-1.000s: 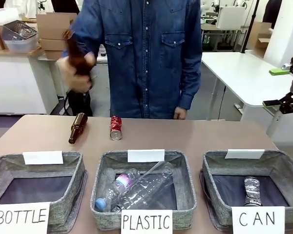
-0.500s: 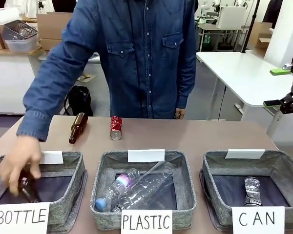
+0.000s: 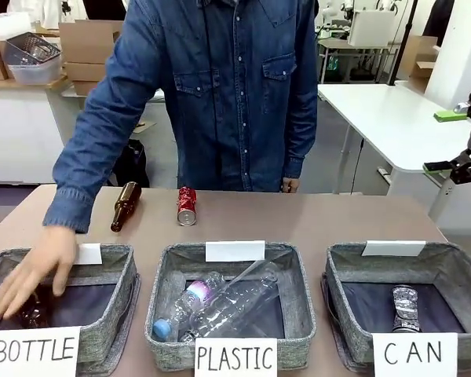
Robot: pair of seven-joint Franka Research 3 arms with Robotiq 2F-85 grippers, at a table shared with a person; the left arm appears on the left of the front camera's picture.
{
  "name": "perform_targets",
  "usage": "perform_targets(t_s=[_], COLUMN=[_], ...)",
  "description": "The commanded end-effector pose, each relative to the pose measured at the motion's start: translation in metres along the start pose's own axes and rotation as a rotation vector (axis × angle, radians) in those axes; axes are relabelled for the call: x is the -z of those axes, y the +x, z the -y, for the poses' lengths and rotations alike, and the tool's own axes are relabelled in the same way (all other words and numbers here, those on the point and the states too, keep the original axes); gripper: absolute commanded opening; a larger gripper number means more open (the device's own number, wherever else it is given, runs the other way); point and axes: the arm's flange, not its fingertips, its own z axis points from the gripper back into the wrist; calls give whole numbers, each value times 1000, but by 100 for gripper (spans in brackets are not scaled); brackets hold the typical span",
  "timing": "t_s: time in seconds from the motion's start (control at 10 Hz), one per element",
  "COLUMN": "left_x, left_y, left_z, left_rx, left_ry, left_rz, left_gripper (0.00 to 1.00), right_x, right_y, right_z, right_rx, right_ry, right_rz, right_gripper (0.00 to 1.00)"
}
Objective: Sort the can waste into the basket.
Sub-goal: Pick up the can waste from the table and place it in the right Fabric basket.
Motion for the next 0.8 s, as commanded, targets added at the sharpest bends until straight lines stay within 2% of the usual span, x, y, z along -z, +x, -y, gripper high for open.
perform_targets(t_s=[0.0,0.2,0.4,0.6,0.7], left_x=[-30,-32,18,113,177], left_y=[-6,-14,3,31,36], left_z=[-8,-6,10,44,71], left_rx=[9,-2,26,62,125], left_ry=[-4,38,69,224,241], left_rz=[26,47,-11,-63,-194], left_gripper=[100,100,100,100,100], right_x=[-3,-3,-3,-3,-3], right_y=[0,0,0,0,0], right_z=[-1,-1,-1,-1,-1], right_rx=[-19,-19,-19,-19,-19], right_ry=[-5,-5,-5,-5,-5], right_rz=[-13,-13,-13,-13,-13], right_gripper=[100,100,100,100,100])
